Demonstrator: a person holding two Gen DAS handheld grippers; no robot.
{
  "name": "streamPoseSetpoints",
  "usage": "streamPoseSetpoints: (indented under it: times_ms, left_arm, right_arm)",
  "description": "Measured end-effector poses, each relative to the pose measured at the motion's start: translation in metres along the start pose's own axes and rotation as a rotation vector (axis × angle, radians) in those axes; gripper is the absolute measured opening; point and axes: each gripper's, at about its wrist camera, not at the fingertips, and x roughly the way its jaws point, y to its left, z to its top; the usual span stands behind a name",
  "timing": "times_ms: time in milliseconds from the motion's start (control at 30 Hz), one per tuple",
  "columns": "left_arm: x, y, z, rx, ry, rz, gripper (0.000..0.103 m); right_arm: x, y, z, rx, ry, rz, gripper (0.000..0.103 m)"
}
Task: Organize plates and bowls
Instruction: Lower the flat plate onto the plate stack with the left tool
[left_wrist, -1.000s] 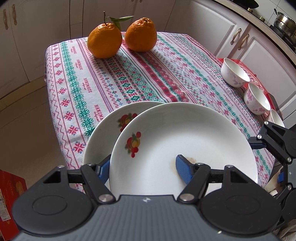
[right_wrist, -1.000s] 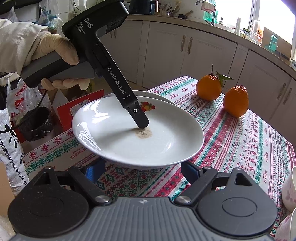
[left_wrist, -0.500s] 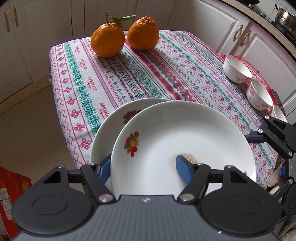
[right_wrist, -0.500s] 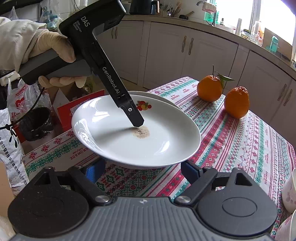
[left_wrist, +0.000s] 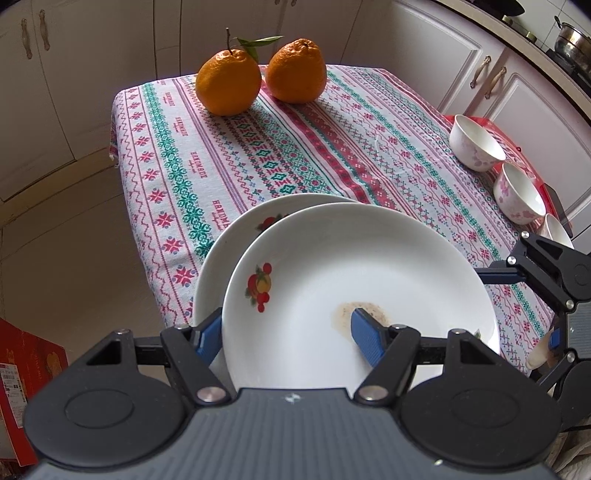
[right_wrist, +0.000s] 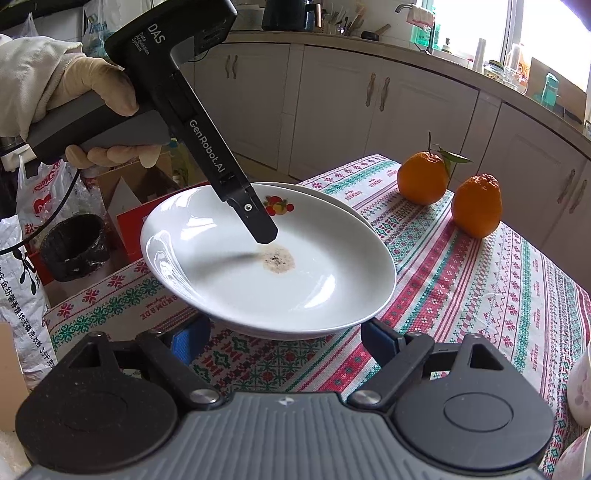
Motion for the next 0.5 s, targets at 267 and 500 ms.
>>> streamPoseSetpoints:
  times_ms: [267,500]
  left_arm:
    - [-0.008,0.001,-0.003,-0.015,-0.004,0.011,0.071]
    - [-0.015,0.001,-0.006,-0.032,-0.011,0.023,0.071]
  right_arm:
    - [0.000,0.000,-0.001,0.002,-0.004,-0.004,0.092]
    - [0.001,-0.001,-0.001,0.008,-0.010,-0.005,0.092]
